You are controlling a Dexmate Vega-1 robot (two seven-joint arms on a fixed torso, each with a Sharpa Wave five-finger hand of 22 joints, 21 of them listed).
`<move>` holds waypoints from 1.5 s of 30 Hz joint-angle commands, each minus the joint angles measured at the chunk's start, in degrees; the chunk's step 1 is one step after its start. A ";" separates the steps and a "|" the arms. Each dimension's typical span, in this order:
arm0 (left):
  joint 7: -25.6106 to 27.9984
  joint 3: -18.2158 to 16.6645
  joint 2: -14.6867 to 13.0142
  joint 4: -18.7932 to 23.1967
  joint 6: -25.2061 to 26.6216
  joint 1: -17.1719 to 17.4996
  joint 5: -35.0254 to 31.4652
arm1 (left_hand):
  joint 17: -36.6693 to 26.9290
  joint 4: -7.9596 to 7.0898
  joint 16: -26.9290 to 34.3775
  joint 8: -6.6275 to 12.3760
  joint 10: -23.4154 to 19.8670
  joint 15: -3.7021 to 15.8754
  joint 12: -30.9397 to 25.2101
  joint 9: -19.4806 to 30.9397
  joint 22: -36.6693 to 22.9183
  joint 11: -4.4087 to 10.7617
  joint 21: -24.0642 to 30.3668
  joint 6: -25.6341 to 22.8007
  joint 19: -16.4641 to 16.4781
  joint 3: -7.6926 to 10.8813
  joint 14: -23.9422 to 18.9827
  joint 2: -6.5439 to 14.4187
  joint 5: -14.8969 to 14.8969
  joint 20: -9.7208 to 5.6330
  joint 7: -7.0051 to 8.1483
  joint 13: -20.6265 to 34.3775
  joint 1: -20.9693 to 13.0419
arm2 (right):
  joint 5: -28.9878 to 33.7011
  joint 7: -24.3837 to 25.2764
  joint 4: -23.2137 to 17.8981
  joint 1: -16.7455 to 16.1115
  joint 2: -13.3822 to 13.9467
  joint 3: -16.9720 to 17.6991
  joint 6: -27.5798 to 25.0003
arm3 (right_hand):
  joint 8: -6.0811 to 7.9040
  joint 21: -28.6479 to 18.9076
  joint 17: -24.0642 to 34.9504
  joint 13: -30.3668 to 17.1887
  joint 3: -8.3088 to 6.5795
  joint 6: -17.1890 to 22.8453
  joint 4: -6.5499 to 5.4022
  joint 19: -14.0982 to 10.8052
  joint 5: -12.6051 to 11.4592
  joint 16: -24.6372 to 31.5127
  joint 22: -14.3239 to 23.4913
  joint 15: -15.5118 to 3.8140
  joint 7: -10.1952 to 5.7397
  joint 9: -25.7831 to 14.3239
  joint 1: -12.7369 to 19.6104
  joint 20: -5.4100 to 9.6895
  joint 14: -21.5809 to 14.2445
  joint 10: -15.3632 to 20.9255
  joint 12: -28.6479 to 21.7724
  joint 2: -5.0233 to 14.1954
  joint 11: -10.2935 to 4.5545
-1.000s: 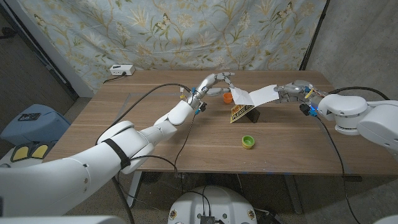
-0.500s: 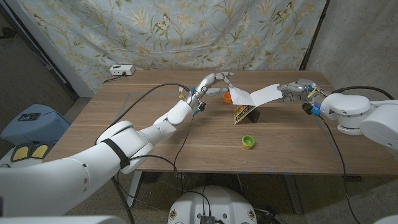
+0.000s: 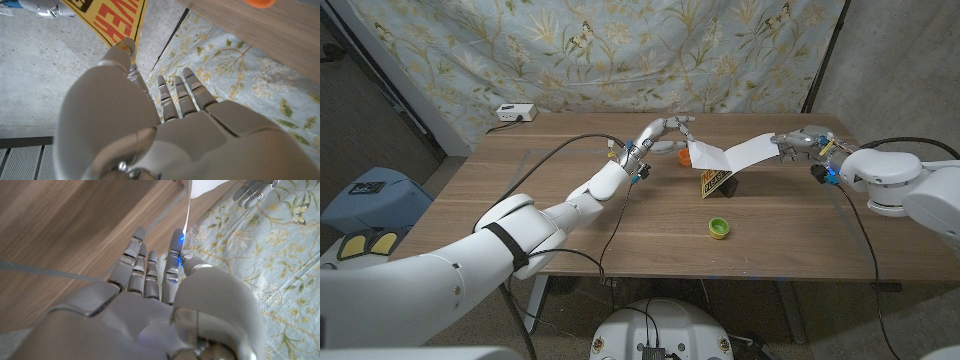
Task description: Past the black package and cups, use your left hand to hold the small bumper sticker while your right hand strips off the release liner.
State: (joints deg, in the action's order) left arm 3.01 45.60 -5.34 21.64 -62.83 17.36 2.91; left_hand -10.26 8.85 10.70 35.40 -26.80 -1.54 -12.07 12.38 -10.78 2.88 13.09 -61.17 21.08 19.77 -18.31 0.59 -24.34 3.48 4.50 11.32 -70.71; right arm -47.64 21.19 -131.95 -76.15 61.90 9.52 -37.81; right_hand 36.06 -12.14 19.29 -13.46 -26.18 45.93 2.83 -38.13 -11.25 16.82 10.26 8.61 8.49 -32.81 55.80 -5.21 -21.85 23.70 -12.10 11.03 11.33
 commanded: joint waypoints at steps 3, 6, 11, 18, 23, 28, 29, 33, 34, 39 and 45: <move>0.32 -0.58 -1.38 0.30 -2.22 0.55 -0.31 | -0.12 -0.05 -0.03 0.33 -0.23 0.19 0.02 0.15 -0.18 0.23 0.04 0.00 -0.24 0.21 -0.09 0.21 -0.02 -0.05 -0.56 0.28 0.18 | 1.29 -1.47 0.03 -0.71 -0.65 1.49 -0.50 | 0.56 -0.46 0.30 -0.30 -0.45 -0.02 0.02 -0.09 -0.22 -0.02 0.18 -0.51 -0.07 -0.12 -0.24 0.13 -0.18 0.00 0.19 -0.10 -0.34; 0.21 -0.91 -1.92 0.50 -3.09 0.82 -0.40 | -0.12 -0.06 -0.04 0.33 -0.24 0.14 0.02 0.17 -0.18 0.29 0.04 0.04 -0.23 0.23 -0.07 0.22 -0.02 -0.05 -0.43 0.28 0.20 | 1.48 -1.74 0.21 -0.50 -0.85 1.37 -0.42 | 0.57 -0.45 0.34 -0.30 -0.48 -0.13 -0.01 -0.04 -0.21 -0.04 0.18 -0.53 -0.09 -0.12 -0.28 0.13 -0.17 0.02 0.19 -0.13 -0.36; 0.25 -1.53 -2.86 0.86 -4.32 1.21 -0.79 | -0.13 -0.06 -0.05 0.37 -0.17 0.08 0.05 0.23 -0.18 0.30 0.01 0.04 -0.32 0.28 -0.01 0.27 -0.03 0.01 -0.45 0.28 0.18 | 1.90 -2.25 0.44 -0.14 -0.82 1.10 -0.38 | 0.60 -0.47 0.39 -0.31 -0.52 -0.18 -0.03 -0.05 -0.20 -0.03 0.18 -0.49 -0.10 -0.09 -0.28 0.11 -0.19 0.03 0.20 -0.14 -0.37; -0.20 -2.29 -3.93 1.37 -5.55 1.64 -1.10 | -0.12 -0.05 -0.06 0.34 -0.21 0.11 0.03 0.21 -0.18 0.38 0.02 0.10 -0.33 0.30 0.02 0.23 -0.03 -0.02 -0.46 0.28 0.22 | 2.09 -2.61 0.81 0.59 -0.93 0.41 -0.43 | 0.66 -0.47 0.47 -0.30 -0.58 -0.41 -0.07 0.00 -0.19 -0.03 0.18 -0.60 -0.12 -0.19 -0.32 0.12 -0.21 0.08 0.21 -0.16 -0.38; -0.71 -2.94 -4.57 1.89 -6.41 2.07 -1.15 | -0.12 -0.03 -0.06 0.36 -0.15 0.07 0.05 0.22 -0.19 0.25 0.00 0.07 -0.39 0.35 0.06 0.27 -0.04 0.00 -0.63 0.29 0.19 | 2.30 -2.84 1.10 1.23 -0.78 -0.23 -0.32 | 0.66 -0.48 0.52 -0.29 -0.62 -0.44 -0.11 0.02 -0.18 -0.04 0.18 -0.57 -0.12 -0.07 -0.36 0.16 -0.24 0.06 0.23 -0.17 -0.44; -1.03 -3.65 -5.26 2.68 -7.20 2.51 -1.21 | -0.13 -0.05 -0.06 0.38 -0.16 0.08 0.05 0.26 -0.19 0.29 0.00 0.08 -0.40 0.37 0.08 0.28 -0.04 0.02 -0.68 0.29 0.22 | 2.35 -2.88 1.42 1.81 -0.67 -0.76 -0.36 | 0.68 -0.49 0.56 -0.31 -0.67 -0.52 -0.15 0.03 -0.18 -0.07 0.18 -0.64 -0.18 -0.01 -0.41 0.18 -0.24 0.03 0.25 -0.19 -0.42; -1.23 -3.81 -5.34 2.84 -7.27 2.62 -1.08 | -0.13 -0.05 -0.07 0.40 -0.18 0.10 0.04 0.27 -0.19 0.32 0.01 0.05 -0.38 0.38 0.10 0.28 -0.05 -0.01 -0.52 0.29 0.23 | 2.33 -2.91 1.52 1.92 -0.68 -0.87 -0.35 | 0.69 -0.50 0.58 -0.31 -0.68 -0.46 -0.16 0.02 -0.18 -0.07 0.18 -0.62 -0.11 0.02 -0.41 0.16 -0.23 0.03 0.25 -0.17 -0.42; -1.90 -4.23 -5.77 3.49 -7.47 2.92 -1.04 | -0.12 -0.02 -0.09 0.40 -0.17 0.25 0.04 0.31 -0.19 0.32 0.00 0.11 -0.42 0.40 0.17 0.24 -0.05 0.00 -0.48 0.29 0.21 | 2.24 -3.06 1.87 2.32 -0.59 -1.33 -0.31 | 0.72 -0.50 0.60 -0.32 -0.70 -0.50 -0.19 0.04 -0.17 -0.09 0.19 -0.59 -0.07 0.05 -0.45 0.20 -0.26 0.00 0.26 -0.20 -0.49; -3.06 -4.45 -5.80 3.75 -7.30 3.11 -0.13 | -0.14 -0.09 -0.09 0.39 -0.24 0.25 0.02 0.32 -0.19 0.42 -0.03 0.16 -0.50 0.41 0.21 0.32 -0.05 -0.02 -0.60 0.29 0.29 | 1.93 -3.04 2.12 2.49 -0.94 -1.45 -0.21 | 0.73 -0.53 0.62 -0.32 -0.71 -0.47 -0.18 -0.02 -0.17 -0.08 0.19 -0.59 -0.04 0.08 -0.43 0.19 -0.26 0.04 0.25 -0.18 -0.46; -4.86 -5.03 -5.90 4.24 -7.16 3.37 0.49 | -0.14 -0.09 -0.11 0.47 -0.08 0.21 0.08 0.46 -0.19 0.39 -0.09 0.21 -0.69 0.44 0.32 0.32 -0.08 -0.01 -0.45 0.29 0.32 | 1.67 -2.64 2.30 2.67 -1.03 -1.71 -0.26 | 0.78 -0.55 0.63 -0.32 -0.75 -0.62 -0.20 -0.04 -0.17 -0.11 0.19 -0.64 -0.10 -0.01 -0.46 0.22 -0.31 0.07 0.25 -0.22 -0.49; -6.53 -5.84 -6.50 5.19 -6.85 3.82 1.21 | -0.13 -0.02 -0.12 0.55 0.02 0.23 0.11 0.54 -0.19 0.56 -0.10 0.16 -0.75 0.50 0.40 0.30 -0.10 -0.02 -0.48 0.29 0.25 | 1.53 -2.19 2.38 2.61 -1.02 -1.66 -0.32 | 0.86 -0.54 0.67 -0.35 -0.80 -0.66 -0.26 0.02 -0.17 -0.15 0.19 -0.76 -0.13 0.02 -0.54 0.33 -0.32 0.16 0.21 -0.24 -0.39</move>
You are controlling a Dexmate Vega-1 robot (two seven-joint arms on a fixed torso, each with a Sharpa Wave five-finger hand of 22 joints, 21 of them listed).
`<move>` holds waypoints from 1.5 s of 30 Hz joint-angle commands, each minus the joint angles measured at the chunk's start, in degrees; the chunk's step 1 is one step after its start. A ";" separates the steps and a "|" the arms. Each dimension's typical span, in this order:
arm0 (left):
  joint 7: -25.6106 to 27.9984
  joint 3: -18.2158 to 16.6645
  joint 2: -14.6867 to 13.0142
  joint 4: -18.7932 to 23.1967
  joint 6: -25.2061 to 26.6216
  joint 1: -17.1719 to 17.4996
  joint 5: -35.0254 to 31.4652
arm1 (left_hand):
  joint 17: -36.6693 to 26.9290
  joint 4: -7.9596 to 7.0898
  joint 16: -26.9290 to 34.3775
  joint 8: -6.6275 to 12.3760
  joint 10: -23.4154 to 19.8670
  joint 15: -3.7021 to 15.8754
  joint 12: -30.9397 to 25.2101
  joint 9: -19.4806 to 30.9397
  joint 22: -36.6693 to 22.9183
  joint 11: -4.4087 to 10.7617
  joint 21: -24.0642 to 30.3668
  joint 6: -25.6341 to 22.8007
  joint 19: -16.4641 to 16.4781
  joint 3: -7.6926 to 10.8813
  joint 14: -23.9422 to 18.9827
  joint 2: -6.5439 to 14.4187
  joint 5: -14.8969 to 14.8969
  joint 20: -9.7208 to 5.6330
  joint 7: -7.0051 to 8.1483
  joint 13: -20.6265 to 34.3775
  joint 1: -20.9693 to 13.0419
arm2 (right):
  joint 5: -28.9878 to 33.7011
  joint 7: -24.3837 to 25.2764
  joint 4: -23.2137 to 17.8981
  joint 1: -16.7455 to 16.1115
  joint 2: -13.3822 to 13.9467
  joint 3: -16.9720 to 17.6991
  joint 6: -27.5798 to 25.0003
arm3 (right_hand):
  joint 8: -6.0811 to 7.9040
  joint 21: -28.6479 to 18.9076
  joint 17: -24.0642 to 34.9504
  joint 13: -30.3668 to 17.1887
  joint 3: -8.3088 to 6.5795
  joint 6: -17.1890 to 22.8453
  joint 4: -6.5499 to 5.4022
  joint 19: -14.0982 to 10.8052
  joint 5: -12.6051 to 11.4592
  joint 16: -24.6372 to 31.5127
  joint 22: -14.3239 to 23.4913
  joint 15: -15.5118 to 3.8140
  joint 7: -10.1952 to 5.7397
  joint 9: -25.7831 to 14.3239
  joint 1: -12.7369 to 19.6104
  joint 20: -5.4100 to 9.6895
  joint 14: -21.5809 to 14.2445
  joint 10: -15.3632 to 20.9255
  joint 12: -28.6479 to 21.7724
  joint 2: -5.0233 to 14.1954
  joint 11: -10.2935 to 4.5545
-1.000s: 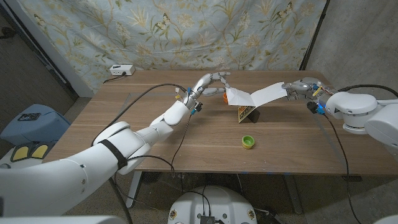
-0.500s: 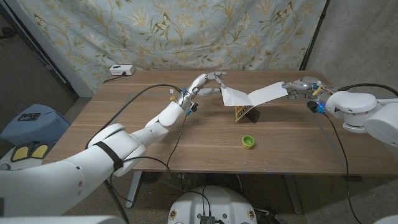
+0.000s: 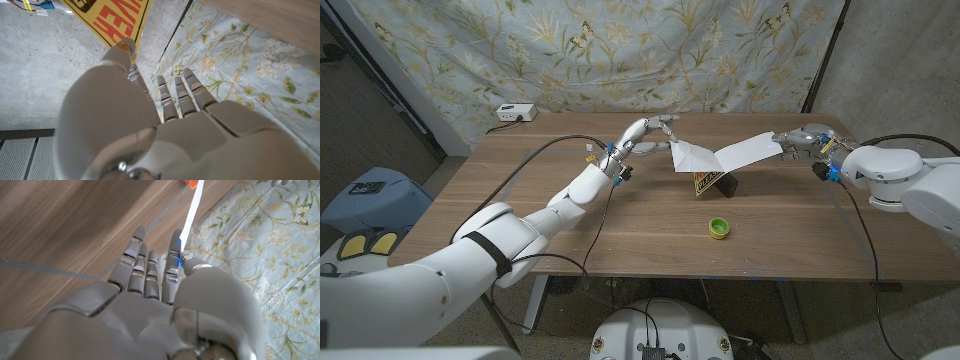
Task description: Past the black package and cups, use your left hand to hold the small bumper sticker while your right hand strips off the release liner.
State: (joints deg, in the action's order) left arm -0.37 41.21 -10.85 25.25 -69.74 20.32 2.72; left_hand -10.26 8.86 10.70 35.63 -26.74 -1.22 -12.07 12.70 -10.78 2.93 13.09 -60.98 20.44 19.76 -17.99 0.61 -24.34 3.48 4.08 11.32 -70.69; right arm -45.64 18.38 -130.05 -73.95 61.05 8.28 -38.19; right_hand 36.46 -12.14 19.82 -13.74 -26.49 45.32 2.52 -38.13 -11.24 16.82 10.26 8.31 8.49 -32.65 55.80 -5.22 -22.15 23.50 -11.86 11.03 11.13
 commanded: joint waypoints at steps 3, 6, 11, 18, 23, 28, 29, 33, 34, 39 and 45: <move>-3.88 -1.90 -1.48 2.45 0.37 1.27 1.79 | -0.15 -0.08 -0.11 0.30 -0.01 -0.11 0.12 0.25 -0.19 0.40 -0.11 0.10 -0.17 0.56 0.15 0.40 -0.12 0.00 -0.22 0.29 0.26 | -0.54 0.87 0.51 0.36 -0.18 -0.37 -0.04 | 0.49 -0.56 0.16 -0.09 -0.53 -0.04 0.06 -0.01 -0.18 -0.14 0.19 -0.43 -0.10 -0.12 -0.53 0.29 -0.05 0.46 -0.06 -0.22 -0.25; -3.96 -2.30 -2.02 3.41 0.67 1.67 1.67 | -0.14 -0.03 -0.10 0.37 -0.05 -0.09 0.10 0.30 -0.20 0.25 -0.11 0.04 -0.18 0.57 0.13 0.33 -0.13 -0.03 -0.14 0.29 0.23 | -0.53 0.99 0.54 0.30 -0.17 -0.33 0.03 | 0.53 -0.55 0.16 -0.11 -0.56 -0.13 0.07 0.02 -0.19 -0.18 0.19 -0.38 -0.09 -0.17 -0.53 0.30 -0.04 0.43 -0.05 -0.24 -0.24; -4.35 -2.90 -2.77 4.95 1.41 2.29 1.95 | -0.14 -0.01 -0.10 0.35 -0.04 -0.08 0.10 0.28 -0.20 0.33 -0.10 0.13 -0.21 0.62 0.19 0.33 -0.16 -0.01 -0.08 0.30 0.22 | -0.54 1.09 0.59 0.42 -0.09 -0.41 0.09 | 0.58 -0.59 0.21 -0.11 -0.61 -0.07 0.05 -0.03 -0.19 -0.20 0.19 -0.37 -0.12 -0.09 -0.54 0.29 -0.04 0.42 -0.03 -0.22 -0.25; -5.45 -3.32 -3.70 6.92 2.70 3.23 2.49 | -0.14 -0.05 -0.08 0.46 -0.02 -0.09 0.09 0.41 -0.20 0.30 -0.09 0.09 -0.22 0.64 0.21 0.32 -0.18 -0.03 0.11 0.30 0.31 | -0.69 1.25 0.49 0.18 0.04 0.21 -0.18 | 0.67 -0.58 0.27 -0.12 -0.64 -0.24 0.02 0.03 -0.18 -0.20 0.19 -0.50 -0.17 -0.17 -0.59 0.34 -0.10 0.43 -0.01 -0.23 -0.29; -5.73 -3.65 -4.15 7.89 3.23 3.68 2.68 | -0.14 -0.02 -0.10 0.54 -0.05 -0.08 0.07 0.45 -0.20 0.27 -0.09 0.01 -0.25 0.67 0.28 0.30 -0.20 -0.02 -0.01 0.30 0.30 | -0.59 1.29 0.27 -0.29 0.18 0.79 -0.42 | 0.69 -0.57 0.30 -0.13 -0.67 -0.21 0.03 0.09 -0.18 -0.24 0.19 -0.50 -0.13 -0.06 -0.59 0.28 -0.09 0.35 0.02 -0.27 -0.29; -5.86 -3.90 -5.09 9.56 4.01 4.24 2.49 | -0.12 0.00 -0.10 0.52 -0.04 -0.07 0.08 0.42 -0.20 0.31 -0.07 0.05 -0.23 0.68 0.32 0.23 -0.21 -0.05 0.02 0.30 0.31 | -0.55 1.34 0.15 -0.63 -0.04 1.20 -0.45 | 0.73 -0.59 0.36 -0.15 -0.69 -0.23 0.05 0.06 -0.18 -0.23 0.19 -0.50 -0.16 -0.02 -0.58 0.29 -0.09 0.33 0.03 -0.25 -0.21; -5.76 -3.94 -5.32 9.98 4.19 4.40 2.35 | -0.12 0.01 -0.10 0.53 -0.05 -0.08 0.07 0.41 -0.20 0.31 -0.07 0.01 -0.24 0.68 0.31 0.21 -0.21 -0.07 -0.01 0.30 0.30 | -0.46 1.35 0.10 -0.73 -0.05 1.28 -0.43 | 0.74 -0.58 0.38 -0.15 -0.69 -0.27 0.01 0.07 -0.18 -0.25 0.19 -0.49 -0.13 -0.04 -0.61 0.29 -0.02 0.31 0.04 -0.22 -0.23; -5.59 -4.11 -6.09 11.58 4.96 5.05 2.22 | -0.12 0.01 -0.09 0.52 -0.01 -0.07 0.08 0.41 -0.20 0.17 -0.07 0.07 -0.25 0.71 0.32 0.23 -0.21 -0.07 0.02 0.30 0.30 | -0.43 1.25 -0.01 -1.04 -0.15 1.59 -0.53 | 0.77 -0.59 0.39 -0.15 -0.71 -0.33 0.01 0.09 -0.18 -0.26 0.19 -0.52 -0.17 -0.03 -0.62 0.28 -0.06 0.25 0.07 -0.24 -0.35; -5.57 -4.17 -6.36 12.18 5.17 5.31 2.24 | -0.12 0.01 -0.07 0.55 0.01 -0.03 0.09 0.40 -0.20 0.26 -0.06 0.01 -0.24 0.71 0.27 0.21 -0.21 -0.08 -0.03 0.30 0.32 | -0.41 1.20 -0.03 -1.16 -0.19 1.69 -0.51 | 0.80 -0.57 0.39 -0.15 -0.72 -0.35 0.05 0.13 -0.18 -0.28 0.19 -0.53 -0.17 -0.08 -0.60 0.29 -0.04 0.25 0.07 -0.27 -0.36; -5.46 -4.47 -7.69 15.61 6.94 6.71 2.48 | -0.12 0.01 -0.07 0.50 0.01 -0.04 0.08 0.35 -0.21 0.27 -0.06 0.09 -0.25 0.74 0.31 0.21 -0.21 -0.06 0.09 0.30 0.32 | -0.20 1.23 -0.23 -1.72 -0.41 2.16 -0.56 | 0.83 -0.59 0.43 -0.15 -0.74 -0.35 0.00 0.11 -0.18 -0.30 0.20 -0.51 -0.22 -0.01 -0.64 0.30 -0.04 0.37 0.03 -0.24 -0.37; -4.97 -4.89 -9.26 19.55 9.07 8.43 2.60 | -0.11 0.04 -0.10 0.50 0.08 -0.11 0.10 0.32 -0.21 0.21 -0.07 0.06 -0.29 0.76 0.38 0.17 -0.21 -0.09 0.09 0.31 0.31 | 0.22 1.25 -0.56 -2.17 -0.51 2.68 -0.80 | 0.91 -0.60 0.46 -0.18 -0.76 -0.36 0.03 0.12 -0.18 -0.29 0.20 -0.51 -0.18 -0.03 -0.64 0.27 -0.12 0.44 0.00 -0.27 -0.36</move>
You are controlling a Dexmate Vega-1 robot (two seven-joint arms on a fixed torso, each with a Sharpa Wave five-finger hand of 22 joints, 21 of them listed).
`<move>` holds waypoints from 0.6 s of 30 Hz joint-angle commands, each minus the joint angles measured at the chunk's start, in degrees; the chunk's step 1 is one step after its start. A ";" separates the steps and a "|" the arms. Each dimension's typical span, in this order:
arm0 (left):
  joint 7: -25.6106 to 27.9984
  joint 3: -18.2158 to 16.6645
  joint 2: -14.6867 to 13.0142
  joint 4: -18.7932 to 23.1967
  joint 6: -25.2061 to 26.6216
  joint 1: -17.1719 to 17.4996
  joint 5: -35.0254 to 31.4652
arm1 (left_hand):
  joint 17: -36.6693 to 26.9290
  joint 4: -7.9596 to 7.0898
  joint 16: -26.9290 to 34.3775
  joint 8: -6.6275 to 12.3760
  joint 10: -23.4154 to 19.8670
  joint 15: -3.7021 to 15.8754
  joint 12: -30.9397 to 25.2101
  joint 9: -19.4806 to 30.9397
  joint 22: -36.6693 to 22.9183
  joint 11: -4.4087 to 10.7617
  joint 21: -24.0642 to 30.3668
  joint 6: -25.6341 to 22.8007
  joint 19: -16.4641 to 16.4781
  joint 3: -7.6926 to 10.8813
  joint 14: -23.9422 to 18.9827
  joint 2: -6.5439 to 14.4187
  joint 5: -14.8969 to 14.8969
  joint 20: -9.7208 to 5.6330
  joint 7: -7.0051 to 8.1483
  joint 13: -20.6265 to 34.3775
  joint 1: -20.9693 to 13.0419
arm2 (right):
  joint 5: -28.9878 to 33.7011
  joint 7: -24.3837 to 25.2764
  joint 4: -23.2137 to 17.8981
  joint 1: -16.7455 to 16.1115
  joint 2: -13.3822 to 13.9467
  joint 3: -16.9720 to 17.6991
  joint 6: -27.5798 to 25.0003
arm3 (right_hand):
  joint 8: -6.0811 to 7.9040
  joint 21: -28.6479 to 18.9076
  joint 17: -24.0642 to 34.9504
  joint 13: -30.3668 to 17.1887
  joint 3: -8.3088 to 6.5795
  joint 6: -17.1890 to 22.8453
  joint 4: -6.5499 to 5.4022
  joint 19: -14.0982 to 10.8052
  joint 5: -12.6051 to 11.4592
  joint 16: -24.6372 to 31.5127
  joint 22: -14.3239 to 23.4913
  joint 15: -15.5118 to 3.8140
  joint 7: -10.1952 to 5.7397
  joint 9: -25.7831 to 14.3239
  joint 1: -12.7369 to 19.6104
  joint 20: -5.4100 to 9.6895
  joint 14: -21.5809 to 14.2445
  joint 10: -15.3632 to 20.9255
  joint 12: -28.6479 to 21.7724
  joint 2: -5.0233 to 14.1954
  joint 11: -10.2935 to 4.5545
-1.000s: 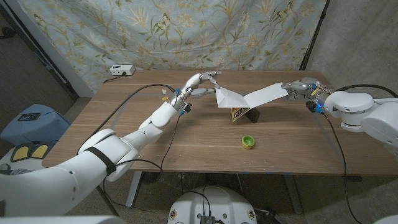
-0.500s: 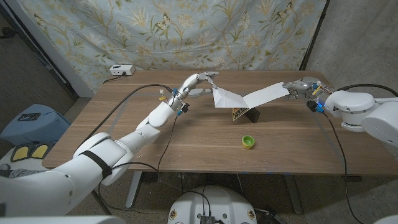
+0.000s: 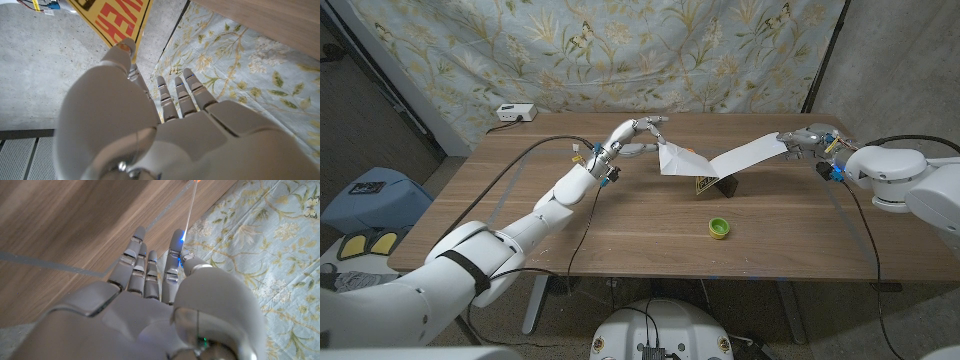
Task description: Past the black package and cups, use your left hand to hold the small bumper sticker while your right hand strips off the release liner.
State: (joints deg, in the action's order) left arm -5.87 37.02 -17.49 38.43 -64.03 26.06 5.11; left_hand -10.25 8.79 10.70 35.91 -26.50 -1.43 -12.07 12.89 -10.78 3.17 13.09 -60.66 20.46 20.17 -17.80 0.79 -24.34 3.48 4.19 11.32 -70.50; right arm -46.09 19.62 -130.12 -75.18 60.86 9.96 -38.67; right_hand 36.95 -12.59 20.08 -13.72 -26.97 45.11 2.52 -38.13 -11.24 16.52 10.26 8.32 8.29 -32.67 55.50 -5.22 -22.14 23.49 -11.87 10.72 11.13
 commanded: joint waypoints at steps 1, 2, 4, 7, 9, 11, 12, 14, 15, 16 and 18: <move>0.53 -0.82 -3.03 7.23 3.69 3.13 0.40 | -0.12 0.11 -0.10 0.21 -0.19 0.10 0.09 0.12 -0.21 -0.05 -0.07 -0.24 -0.32 0.37 0.21 -0.01 -0.21 -0.08 -0.14 0.30 0.12 | 0.74 -0.03 -0.51 -0.94 -0.30 1.00 -0.36 | 0.42 -0.15 0.21 -0.19 -0.27 -0.16 0.00 0.11 -0.18 0.00 0.20 -0.53 0.06 0.02 -0.35 0.26 -0.12 0.45 0.00 0.05 -0.41; 0.55 -0.83 -3.12 7.49 3.92 3.22 0.42 | -0.13 0.09 -0.10 0.21 -0.17 0.07 0.10 0.14 -0.21 -0.11 -0.07 -0.20 -0.33 0.39 0.23 0.05 -0.22 -0.05 -0.15 0.30 0.12 | 0.77 -0.05 -0.51 -0.93 -0.33 1.01 -0.39 | 0.43 -0.15 0.21 -0.18 -0.29 -0.14 0.04 0.11 -0.18 0.00 0.20 -0.53 0.00 0.03 -0.32 0.25 -0.13 0.48 0.00 0.03 -0.38; 0.90 -1.11 -3.92 9.16 4.61 4.00 0.39 | -0.12 0.11 -0.09 0.20 -0.17 0.04 0.10 0.14 -0.21 -0.13 -0.08 -0.17 -0.35 0.39 0.20 0.01 -0.22 -0.06 -0.12 0.30 0.11 | 0.88 -0.23 -0.48 -0.76 -0.24 0.84 -0.45 | 0.47 -0.16 0.24 -0.17 -0.28 -0.11 0.07 0.12 -0.18 -0.01 0.20 -0.52 0.03 0.06 -0.31 0.23 -0.12 0.49 0.01 0.01 -0.38; 1.31 -1.48 -4.90 11.32 5.69 4.98 0.47 | -0.10 0.13 -0.10 0.22 -0.23 0.05 0.07 0.14 -0.21 -0.07 -0.08 -0.18 -0.38 0.38 0.22 -0.06 -0.21 -0.09 -0.07 0.30 0.12 | 1.00 -0.36 -0.33 -0.31 -0.20 0.44 -0.48 | 0.47 -0.17 0.27 -0.17 -0.30 -0.12 0.12 0.11 -0.18 -0.01 0.20 -0.57 0.08 0.14 -0.26 0.18 -0.11 0.48 0.02 0.01 -0.39; 1.54 -1.73 -5.50 12.63 6.39 5.59 0.63 | -0.10 0.13 -0.09 0.25 -0.21 0.07 0.08 0.14 -0.21 -0.01 -0.07 -0.26 -0.36 0.39 0.23 -0.06 -0.21 -0.09 -0.13 0.30 0.12 | 1.08 -0.46 -0.20 0.03 -0.14 0.13 -0.46 | 0.48 -0.16 0.31 -0.17 -0.30 -0.22 0.12 0.14 -0.17 -0.01 0.20 -0.57 0.11 0.11 -0.27 0.21 -0.10 0.39 0.06 0.04 -0.36; 2.05 -2.02 -6.09 13.93 7.07 6.24 0.49 | -0.11 0.11 -0.09 0.23 -0.15 0.04 0.10 0.10 -0.21 0.00 -0.07 -0.26 -0.38 0.40 0.23 -0.04 -0.21 -0.08 -0.19 0.30 0.15 | 1.11 -0.64 -0.02 0.46 0.00 -0.26 -0.47 | 0.49 -0.15 0.31 -0.17 -0.30 -0.22 0.11 0.18 -0.17 -0.01 0.20 -0.57 0.07 0.14 -0.29 0.19 -0.13 0.46 0.04 0.01 -0.36; 2.24 -2.16 -6.36 14.56 7.40 6.56 0.52 | -0.11 0.12 -0.09 0.21 -0.16 0.02 0.10 0.10 -0.21 0.03 -0.08 -0.19 -0.40 0.41 0.23 -0.05 -0.21 -0.07 -0.23 0.30 0.14 | 1.04 -0.80 0.13 0.70 0.03 -0.44 -0.44 | 0.49 -0.16 0.31 -0.17 -0.31 -0.26 0.12 0.15 -0.17 -0.01 0.20 -0.57 0.04 0.13 -0.28 0.20 -0.14 0.47 0.03 0.02 -0.33; 2.68 -2.41 -6.96 15.82 8.04 7.18 0.37 | -0.12 0.11 -0.08 0.22 -0.11 0.01 0.11 0.13 -0.21 -0.08 -0.09 -0.15 -0.43 0.43 0.25 -0.01 -0.21 -0.06 -0.17 0.30 0.13 | 1.11 -0.83 0.24 1.18 0.24 -0.95 -0.56 | 0.49 -0.15 0.32 -0.17 -0.31 -0.23 0.11 0.19 -0.17 -0.04 0.20 -0.60 0.01 0.19 -0.30 0.22 -0.13 0.45 0.05 0.02 -0.36; 3.00 -2.55 -7.24 16.41 8.32 7.48 0.16 | -0.12 0.09 -0.08 0.23 -0.13 0.04 0.10 0.16 -0.21 -0.06 -0.07 -0.11 -0.41 0.44 0.26 0.00 -0.21 -0.08 -0.02 0.30 0.16 | 1.10 -0.84 0.32 1.36 0.25 -1.14 -0.54 | 0.51 -0.18 0.32 -0.17 -0.33 -0.25 0.13 0.14 -0.17 -0.03 0.20 -0.57 0.04 0.16 -0.27 0.16 -0.16 0.47 0.04 0.02 -0.33; 3.20 -2.65 -7.46 16.92 8.63 7.74 0.13 | -0.12 0.09 -0.09 0.24 -0.14 0.00 0.10 0.17 -0.21 -0.04 -0.09 -0.11 -0.46 0.43 0.29 -0.01 -0.20 -0.08 -0.06 0.30 0.17 | 1.09 -0.90 0.40 1.53 0.29 -1.30 -0.49 | 0.53 -0.16 0.33 -0.17 -0.30 -0.30 0.06 0.18 -0.16 -0.04 0.20 -0.57 -0.05 0.13 -0.35 0.21 -0.15 0.44 0.05 0.03 -0.39; 3.41 -2.87 -8.02 18.00 9.26 8.29 0.28 | -0.12 0.08 -0.08 0.28 -0.20 0.00 0.07 0.19 -0.21 -0.06 -0.08 -0.18 -0.46 0.46 0.28 0.02 -0.21 -0.06 -0.07 0.30 0.17 | 1.13 -0.92 0.55 1.94 0.44 -1.73 -0.51 | 0.57 -0.16 0.32 -0.17 -0.33 -0.27 0.09 0.20 -0.17 -0.08 0.21 -0.59 0.01 0.14 -0.33 0.20 -0.10 0.45 0.05 0.01 -0.37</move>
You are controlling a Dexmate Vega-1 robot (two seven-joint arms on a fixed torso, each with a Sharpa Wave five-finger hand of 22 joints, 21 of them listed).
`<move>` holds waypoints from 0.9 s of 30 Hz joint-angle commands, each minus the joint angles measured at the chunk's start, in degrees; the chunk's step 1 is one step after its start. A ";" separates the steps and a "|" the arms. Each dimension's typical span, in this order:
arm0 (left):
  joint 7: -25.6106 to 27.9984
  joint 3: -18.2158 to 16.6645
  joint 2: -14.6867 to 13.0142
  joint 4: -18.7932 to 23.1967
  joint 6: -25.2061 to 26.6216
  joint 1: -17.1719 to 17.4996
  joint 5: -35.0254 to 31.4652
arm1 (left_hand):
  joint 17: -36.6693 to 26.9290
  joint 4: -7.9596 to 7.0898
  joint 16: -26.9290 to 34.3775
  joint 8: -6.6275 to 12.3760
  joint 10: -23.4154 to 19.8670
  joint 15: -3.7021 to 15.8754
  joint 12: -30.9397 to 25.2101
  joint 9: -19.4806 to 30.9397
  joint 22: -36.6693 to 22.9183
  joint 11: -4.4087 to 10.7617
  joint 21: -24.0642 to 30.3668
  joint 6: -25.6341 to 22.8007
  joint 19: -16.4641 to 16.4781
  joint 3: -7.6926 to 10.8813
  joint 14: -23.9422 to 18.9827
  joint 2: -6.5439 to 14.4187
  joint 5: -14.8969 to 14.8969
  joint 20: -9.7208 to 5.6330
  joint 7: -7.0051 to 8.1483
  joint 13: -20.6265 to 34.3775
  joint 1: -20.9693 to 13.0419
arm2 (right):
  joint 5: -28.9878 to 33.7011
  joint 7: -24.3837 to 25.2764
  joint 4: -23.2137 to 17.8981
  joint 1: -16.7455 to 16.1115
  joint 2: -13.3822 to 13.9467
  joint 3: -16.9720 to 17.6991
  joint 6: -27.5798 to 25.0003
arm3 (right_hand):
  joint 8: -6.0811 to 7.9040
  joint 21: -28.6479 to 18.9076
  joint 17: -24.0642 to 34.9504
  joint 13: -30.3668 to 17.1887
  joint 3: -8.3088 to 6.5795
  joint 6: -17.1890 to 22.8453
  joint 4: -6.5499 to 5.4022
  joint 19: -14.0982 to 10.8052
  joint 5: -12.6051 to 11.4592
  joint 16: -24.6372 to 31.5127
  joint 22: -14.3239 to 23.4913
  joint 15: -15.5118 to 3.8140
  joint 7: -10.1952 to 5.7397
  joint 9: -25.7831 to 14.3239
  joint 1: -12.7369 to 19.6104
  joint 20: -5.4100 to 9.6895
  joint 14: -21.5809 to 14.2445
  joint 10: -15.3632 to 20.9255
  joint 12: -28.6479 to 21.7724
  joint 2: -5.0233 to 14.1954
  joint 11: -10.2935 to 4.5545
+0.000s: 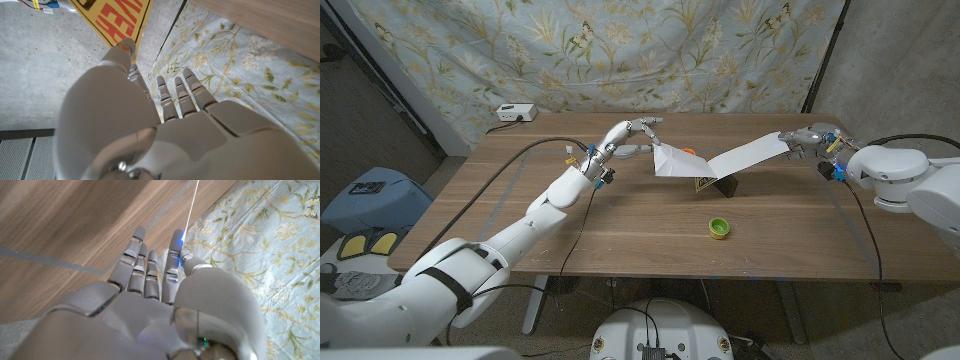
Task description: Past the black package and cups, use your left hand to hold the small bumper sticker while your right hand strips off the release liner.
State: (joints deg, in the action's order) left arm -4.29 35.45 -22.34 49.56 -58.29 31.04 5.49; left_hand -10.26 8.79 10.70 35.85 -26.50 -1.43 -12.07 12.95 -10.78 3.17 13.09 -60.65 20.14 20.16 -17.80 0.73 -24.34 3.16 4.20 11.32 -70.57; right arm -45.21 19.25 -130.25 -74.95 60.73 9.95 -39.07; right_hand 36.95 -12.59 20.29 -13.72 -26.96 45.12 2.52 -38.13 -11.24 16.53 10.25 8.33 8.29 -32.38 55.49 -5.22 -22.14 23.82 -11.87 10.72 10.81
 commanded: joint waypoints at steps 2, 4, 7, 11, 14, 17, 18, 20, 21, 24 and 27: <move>2.30 -1.56 -3.59 7.77 4.09 3.77 -0.24 | -0.12 0.07 -0.07 0.32 -0.21 0.03 0.06 0.14 -0.21 -0.09 -0.08 -0.13 -0.14 0.47 0.27 0.08 -0.21 0.22 -0.02 0.30 0.24 | 0.28 -0.61 0.82 2.03 0.71 -2.04 -0.09 | 0.58 -0.17 0.13 -0.18 -0.33 -0.25 0.08 0.19 -0.17 -0.08 0.21 -0.57 0.07 -0.12 -0.33 0.17 -0.14 0.14 0.05 0.01 -0.01; 2.55 -1.79 -4.06 8.66 4.61 4.20 -0.15 | -0.12 0.08 -0.07 0.34 -0.15 0.00 0.09 0.14 -0.21 -0.14 -0.07 -0.16 -0.13 0.47 0.27 0.04 -0.21 0.24 -0.10 0.30 0.26 | 0.22 -0.71 0.99 2.39 0.82 -2.36 -0.03 | 0.59 -0.20 0.16 -0.19 -0.36 -0.28 0.15 0.13 -0.17 -0.05 0.21 -0.56 -0.01 -0.10 -0.26 0.12 -0.18 0.17 0.04 0.03 -0.02; 3.01 -2.04 -4.50 9.28 4.97 4.47 -0.39 | -0.11 0.10 -0.07 0.34 -0.16 0.00 0.08 0.12 -0.21 -0.14 -0.07 -0.17 -0.14 0.49 0.28 0.03 -0.22 0.24 -0.10 0.30 0.23 | 0.19 -0.60 1.19 3.02 0.95 -2.97 -0.05 | 0.60 -0.19 0.16 -0.19 -0.35 -0.31 0.11 0.16 -0.17 -0.06 0.21 -0.65 0.00 -0.08 -0.31 0.16 -0.21 0.14 0.05 0.01 -0.05; 3.45 -2.39 -4.96 9.50 5.10 4.54 -0.48 | -0.12 0.09 -0.07 0.34 -0.13 0.01 0.09 0.11 -0.21 -0.13 -0.06 -0.14 -0.15 0.51 0.29 0.04 -0.22 0.22 -0.12 0.30 0.25 | 0.03 -0.41 1.29 3.61 1.17 -3.55 -0.26 | 0.62 -0.18 0.15 -0.19 -0.38 -0.26 0.08 0.18 -0.17 -0.12 0.21 -0.62 0.04 -0.03 -0.35 0.20 -0.16 0.14 0.05 0.02 -0.16; 3.28 -2.51 -5.38 9.57 5.12 4.45 -0.28 | -0.11 0.10 -0.07 0.37 -0.16 -0.01 0.07 0.11 -0.21 -0.11 -0.06 -0.19 -0.16 0.53 0.32 0.03 -0.22 0.20 -0.05 0.30 0.25 | -0.11 -0.16 1.32 3.83 1.29 -3.76 -0.44 | 0.68 -0.21 0.18 -0.20 -0.36 -0.36 0.08 0.14 -0.16 -0.11 0.21 -0.60 0.08 -0.11 -0.36 0.20 -0.20 0.17 0.04 0.01 -0.16; 3.35 -2.62 -5.60 9.53 5.03 4.38 -0.29 | -0.13 0.05 -0.06 0.37 -0.13 -0.04 0.08 0.12 -0.21 -0.12 -0.06 -0.13 -0.17 0.54 0.33 0.06 -0.22 0.18 -0.05 0.30 0.31 | -0.18 0.04 1.37 4.09 1.50 -4.02 -0.63 | 0.72 -0.21 0.20 -0.20 -0.37 -0.33 0.09 0.14 -0.16 -0.12 0.21 -0.60 0.04 -0.10 -0.36 0.15 -0.19 0.18 0.04 0.01 -0.12; 3.41 -2.68 -5.66 9.52 4.99 4.37 -0.30 | -0.12 0.10 -0.06 0.40 -0.17 -0.05 0.06 0.18 -0.21 0.17 -0.06 -0.11 -0.19 0.56 0.31 0.02 -0.22 0.20 -0.09 0.30 0.27 | -0.18 0.15 1.38 4.15 1.55 -4.09 -0.69 | 0.71 -0.20 0.19 -0.20 -0.37 -0.33 0.08 0.17 -0.16 -0.14 0.21 -0.63 0.09 -0.07 -0.37 0.18 -0.18 0.15 0.06 0.01 -0.16; 3.49 -2.79 -5.84 9.70 5.06 4.44 -0.24 | -0.11 0.13 -0.06 0.39 -0.20 -0.04 0.05 0.17 -0.21 -0.09 -0.06 -0.07 -0.19 0.57 0.32 0.00 -0.22 0.19 -0.02 0.31 0.23 | -0.23 0.25 1.40 4.21 1.65 -4.13 -0.75 | 0.71 -0.21 0.22 -0.19 -0.37 -0.39 0.12 0.15 -0.16 -0.12 0.21 -0.61 0.13 -0.07 -0.34 0.17 -0.20 0.20 0.05 0.00 -0.11; 3.60 -2.86 -5.93 9.82 5.08 4.51 -0.28 | -0.11 0.13 -0.06 0.43 -0.20 -0.04 0.05 0.20 -0.21 -0.19 -0.05 -0.12 -0.20 0.60 0.34 0.03 -0.23 0.19 -0.07 0.30 0.22 | -0.25 0.33 1.41 4.23 1.68 -4.14 -0.78 | 0.72 -0.23 0.23 -0.20 -0.37 -0.33 0.08 0.11 -0.16 -0.12 0.21 -0.59 0.13 -0.01 -0.37 0.21 -0.19 0.17 0.06 0.03 -0.13; 3.72 -3.02 -6.28 10.19 5.25 4.73 -0.24 | -0.11 0.12 -0.07 0.45 -0.35 -0.03 -0.01 0.22 -0.21 -0.08 -0.05 -0.09 -0.21 0.61 0.37 0.02 -0.23 0.23 -0.03 0.31 0.24 | -0.40 0.35 1.48 4.25 1.75 -4.17 -0.78 | 0.72 -0.22 0.24 -0.20 -0.37 -0.36 0.02 0.14 -0.15 -0.16 0.21 -0.64 0.09 0.03 -0.43 0.27 -0.17 0.17 0.06 0.05 -0.10; 3.76 -3.21 -6.79 10.75 5.62 5.04 -0.16 | -0.10 0.13 -0.05 0.45 -0.23 0.00 0.03 0.22 -0.22 -0.11 -0.05 -0.07 -0.23 0.61 0.34 -0.01 -0.23 0.20 -0.05 0.31 0.24 | -0.53 0.52 1.39 4.19 1.77 -4.26 -0.85 | 0.75 -0.22 0.24 -0.21 -0.39 -0.43 0.04 0.16 -0.16 -0.18 0.21 -0.67 0.09 -0.01 -0.42 0.24 -0.18 0.18 0.05 0.03 -0.15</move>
State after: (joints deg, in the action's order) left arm -1.01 32.91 -27.73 58.85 -53.41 35.37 5.27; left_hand -10.25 9.03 10.70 36.04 -26.50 -1.43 -12.07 12.89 -10.78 3.17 13.09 -60.54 20.15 20.39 -17.80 0.65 -24.34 3.17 4.29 11.32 -70.65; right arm -45.31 19.25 -128.95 -71.22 62.14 6.30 -39.62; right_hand 37.35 -12.59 20.34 -13.71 -26.96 44.79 2.52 -38.13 -11.24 16.53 10.25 8.33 8.40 -32.39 55.50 -5.22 -22.13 23.81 -11.87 10.72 10.81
